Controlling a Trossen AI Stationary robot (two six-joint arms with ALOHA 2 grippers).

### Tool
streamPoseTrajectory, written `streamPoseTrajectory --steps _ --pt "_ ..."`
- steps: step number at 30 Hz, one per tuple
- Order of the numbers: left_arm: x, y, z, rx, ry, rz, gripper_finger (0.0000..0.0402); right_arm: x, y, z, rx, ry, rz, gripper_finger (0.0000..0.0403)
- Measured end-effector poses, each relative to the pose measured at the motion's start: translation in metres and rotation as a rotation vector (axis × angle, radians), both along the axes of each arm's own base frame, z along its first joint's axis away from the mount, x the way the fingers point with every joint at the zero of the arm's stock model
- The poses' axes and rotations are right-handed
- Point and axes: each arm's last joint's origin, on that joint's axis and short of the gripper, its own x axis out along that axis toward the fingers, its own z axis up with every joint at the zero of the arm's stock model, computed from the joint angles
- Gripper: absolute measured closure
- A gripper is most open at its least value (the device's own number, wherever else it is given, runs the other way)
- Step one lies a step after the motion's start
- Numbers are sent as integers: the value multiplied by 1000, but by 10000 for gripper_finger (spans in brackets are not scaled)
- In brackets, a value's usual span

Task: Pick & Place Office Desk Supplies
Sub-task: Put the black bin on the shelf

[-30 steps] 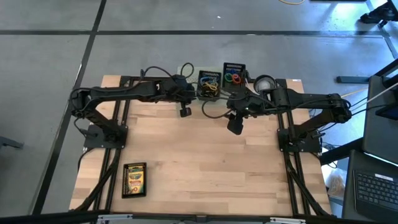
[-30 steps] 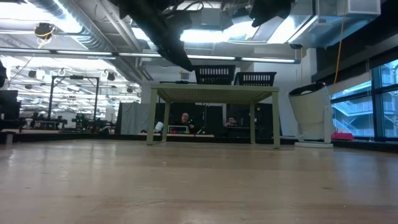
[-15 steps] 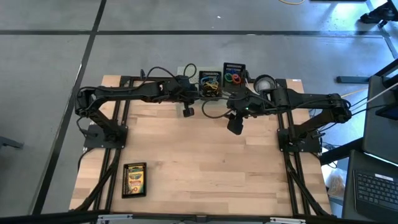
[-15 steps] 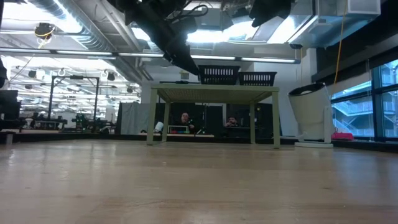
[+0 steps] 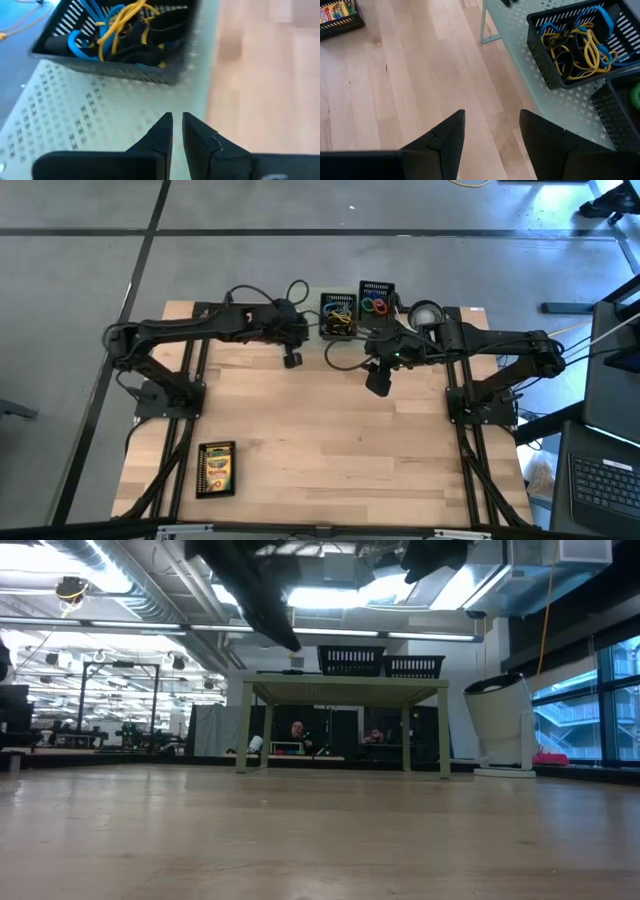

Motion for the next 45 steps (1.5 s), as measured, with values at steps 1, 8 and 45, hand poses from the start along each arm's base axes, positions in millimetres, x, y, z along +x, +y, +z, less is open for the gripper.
streamPoseTrajectory --steps 1,8,45 --pt "-4 -5 4 -8 -1 -5 364 0 0 0 -2 1 3 211" --pt "-44 -56 28 -183 70 -38 327 0 0 0 -4 1 5 211" --pt "-174 -354 -89 -661 498 -167 224 0 0 0 72 -25 -79 211"
